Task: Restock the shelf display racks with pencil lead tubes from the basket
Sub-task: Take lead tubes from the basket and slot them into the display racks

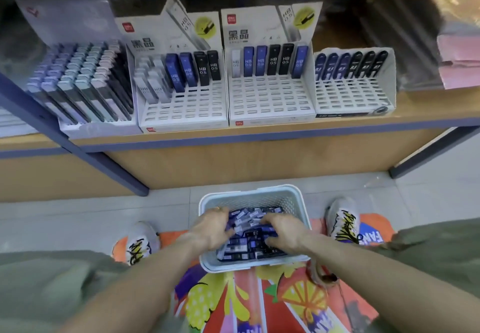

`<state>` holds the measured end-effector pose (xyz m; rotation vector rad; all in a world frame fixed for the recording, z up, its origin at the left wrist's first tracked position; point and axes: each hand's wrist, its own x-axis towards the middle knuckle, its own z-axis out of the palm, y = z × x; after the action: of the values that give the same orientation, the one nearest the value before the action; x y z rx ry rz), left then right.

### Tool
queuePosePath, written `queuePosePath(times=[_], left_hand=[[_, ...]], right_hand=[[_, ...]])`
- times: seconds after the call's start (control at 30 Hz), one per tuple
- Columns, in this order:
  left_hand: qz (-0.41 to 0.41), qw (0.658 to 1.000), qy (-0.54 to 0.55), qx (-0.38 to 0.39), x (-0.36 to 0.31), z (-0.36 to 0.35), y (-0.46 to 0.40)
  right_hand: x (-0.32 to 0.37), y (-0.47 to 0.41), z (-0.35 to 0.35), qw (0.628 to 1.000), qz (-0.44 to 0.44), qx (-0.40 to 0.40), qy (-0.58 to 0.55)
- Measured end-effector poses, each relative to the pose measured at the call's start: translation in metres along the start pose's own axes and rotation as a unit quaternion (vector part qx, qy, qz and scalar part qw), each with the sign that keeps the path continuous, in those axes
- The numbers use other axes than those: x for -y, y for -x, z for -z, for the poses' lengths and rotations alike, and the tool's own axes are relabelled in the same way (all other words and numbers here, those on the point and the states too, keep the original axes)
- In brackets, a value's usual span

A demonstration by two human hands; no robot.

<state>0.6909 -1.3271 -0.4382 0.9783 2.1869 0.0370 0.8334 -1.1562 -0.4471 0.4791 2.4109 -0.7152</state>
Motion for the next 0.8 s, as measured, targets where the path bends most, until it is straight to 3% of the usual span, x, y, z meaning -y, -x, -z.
queuePosePath(times=[0.33, 0.6, 0.8], left_hand=[[0.021, 0.998, 0.037, -0.056, -0.016, -0.07, -0.07], [-0.004, 0.999, -0.028, -0.018, -0.007, -0.096, -0.094], [0.004, 1.0, -0.012, -0.019, -0.01, -0.103, -0.101]], right_hand=[[-0.03, -0.076, -0.03, 0.998, -0.045, -0.039, 0.003], [-0.041, -0.098, -0.051, 0.998, -0.046, -0.038, 0.034], [-0.044, -0.099, -0.056, 0.997, -0.052, -0.054, 0.005]])
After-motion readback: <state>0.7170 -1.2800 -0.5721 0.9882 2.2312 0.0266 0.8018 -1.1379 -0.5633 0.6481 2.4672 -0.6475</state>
